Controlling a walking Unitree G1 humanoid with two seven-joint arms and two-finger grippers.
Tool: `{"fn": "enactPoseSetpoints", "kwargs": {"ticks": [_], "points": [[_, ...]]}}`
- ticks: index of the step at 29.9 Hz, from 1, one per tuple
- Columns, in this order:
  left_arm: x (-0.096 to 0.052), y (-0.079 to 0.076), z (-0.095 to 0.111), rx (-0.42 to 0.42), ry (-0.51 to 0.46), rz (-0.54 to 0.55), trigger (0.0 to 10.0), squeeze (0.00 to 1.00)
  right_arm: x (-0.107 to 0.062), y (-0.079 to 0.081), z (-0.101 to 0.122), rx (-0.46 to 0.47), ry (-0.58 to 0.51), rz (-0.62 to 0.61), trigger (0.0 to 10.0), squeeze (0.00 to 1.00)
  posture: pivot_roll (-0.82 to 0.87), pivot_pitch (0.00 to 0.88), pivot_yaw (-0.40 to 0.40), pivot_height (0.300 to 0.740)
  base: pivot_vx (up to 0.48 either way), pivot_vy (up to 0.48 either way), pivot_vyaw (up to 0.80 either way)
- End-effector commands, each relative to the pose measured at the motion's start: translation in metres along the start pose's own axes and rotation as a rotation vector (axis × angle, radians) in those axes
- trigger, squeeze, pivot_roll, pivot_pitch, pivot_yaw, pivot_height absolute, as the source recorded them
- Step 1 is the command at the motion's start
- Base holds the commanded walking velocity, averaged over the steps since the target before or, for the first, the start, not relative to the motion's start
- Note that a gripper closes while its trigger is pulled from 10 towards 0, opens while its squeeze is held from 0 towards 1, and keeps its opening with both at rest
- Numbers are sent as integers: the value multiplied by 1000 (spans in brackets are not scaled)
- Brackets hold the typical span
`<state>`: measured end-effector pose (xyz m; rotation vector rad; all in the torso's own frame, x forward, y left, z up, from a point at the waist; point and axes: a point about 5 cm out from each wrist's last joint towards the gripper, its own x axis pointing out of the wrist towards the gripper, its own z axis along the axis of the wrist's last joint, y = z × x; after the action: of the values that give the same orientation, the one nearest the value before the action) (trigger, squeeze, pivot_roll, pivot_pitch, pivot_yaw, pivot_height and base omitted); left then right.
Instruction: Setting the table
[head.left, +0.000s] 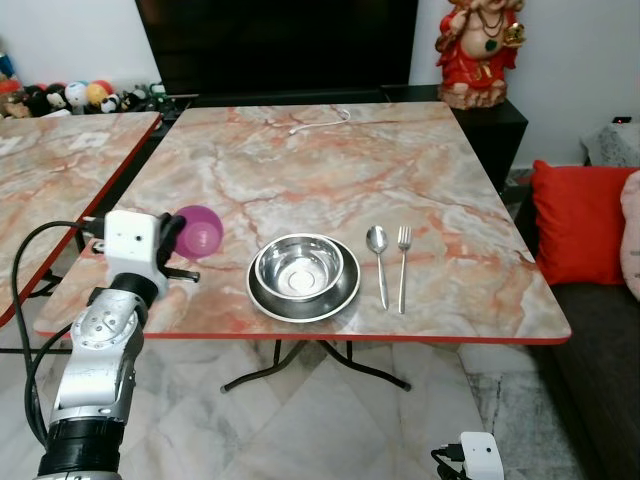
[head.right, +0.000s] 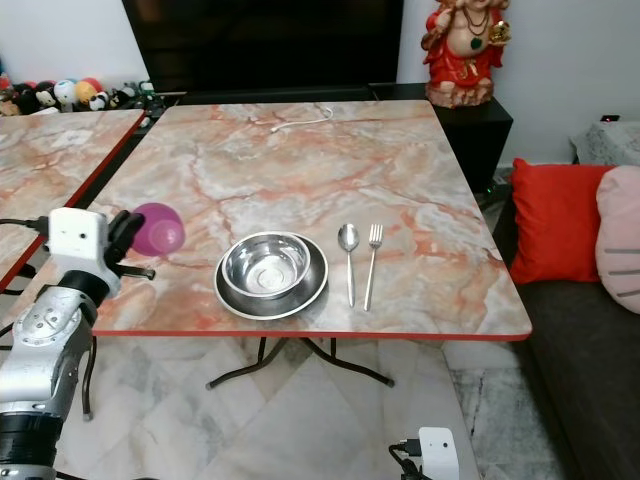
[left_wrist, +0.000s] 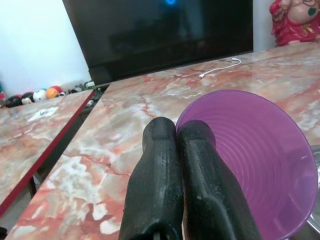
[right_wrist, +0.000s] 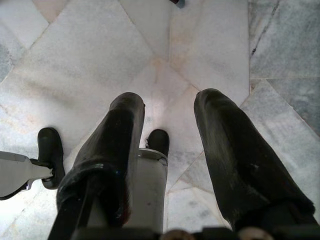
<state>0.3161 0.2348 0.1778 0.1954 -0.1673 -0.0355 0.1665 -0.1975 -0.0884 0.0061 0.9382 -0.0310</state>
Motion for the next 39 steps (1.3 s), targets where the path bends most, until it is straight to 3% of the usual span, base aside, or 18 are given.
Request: {"fn": "enactPoseSetpoints", "kwargs": {"ticks": [1, 4, 39], "points": [[2, -3, 1, -11, -8, -5, 10000, 0, 0, -1, 1, 0, 2, 2, 10000, 0, -7, 0, 47, 740, 0, 0, 0], [3, 1, 0, -56, -4, 20, 10000, 0, 0, -1, 1, 0, 2, -2, 10000, 0, -7, 0, 47, 740, 0, 0, 0], [7, -14, 2, -93, -23, -4, 10000, 0, 0, -2, 1, -10, 9, 4, 10000, 0, -9, 0, 42, 740, 165, 0, 0]]}}
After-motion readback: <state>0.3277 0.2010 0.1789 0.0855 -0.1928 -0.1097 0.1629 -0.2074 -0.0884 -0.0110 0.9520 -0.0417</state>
